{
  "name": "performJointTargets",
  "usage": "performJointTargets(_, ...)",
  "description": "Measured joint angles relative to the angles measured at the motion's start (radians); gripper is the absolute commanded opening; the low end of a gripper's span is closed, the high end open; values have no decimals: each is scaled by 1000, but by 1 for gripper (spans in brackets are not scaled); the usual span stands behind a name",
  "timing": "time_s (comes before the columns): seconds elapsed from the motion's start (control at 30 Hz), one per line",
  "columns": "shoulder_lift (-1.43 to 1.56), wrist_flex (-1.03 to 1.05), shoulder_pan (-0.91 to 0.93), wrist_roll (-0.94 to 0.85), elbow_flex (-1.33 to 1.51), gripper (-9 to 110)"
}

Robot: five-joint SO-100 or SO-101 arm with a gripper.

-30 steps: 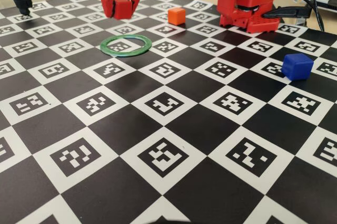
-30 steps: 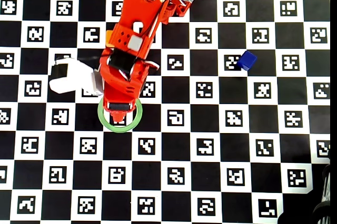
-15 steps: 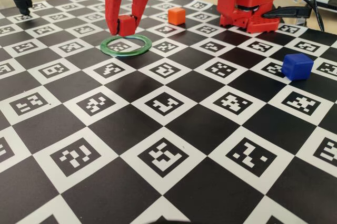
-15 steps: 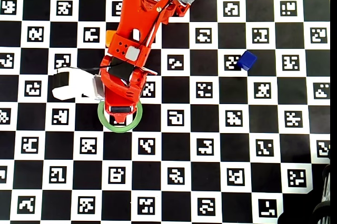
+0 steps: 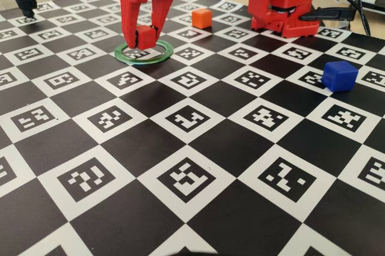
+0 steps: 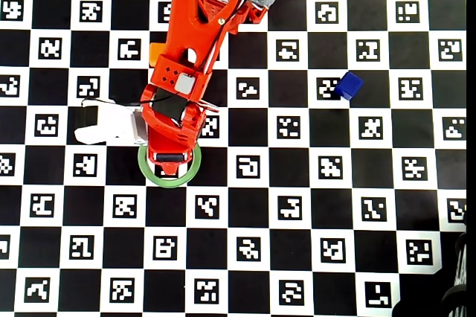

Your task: Grab the red cube then put it in the green circle then put the blue cube on top and finally the orange cube on top

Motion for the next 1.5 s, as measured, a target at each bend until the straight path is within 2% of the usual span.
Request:
performJointTargets(0.57,-28,0,0,-2,-14,-4)
performJointTargets(0.73,-28,0,5,-2,-14,14)
performJointTargets(0.83,-28,0,8,0,-14,31)
performJointTargets(0.93,-28,0,8,12,-14,42)
performJointTargets(1.13,-28,0,14,23,-14,46)
performJointTargets(1.5,-28,15,17,32,-25,47)
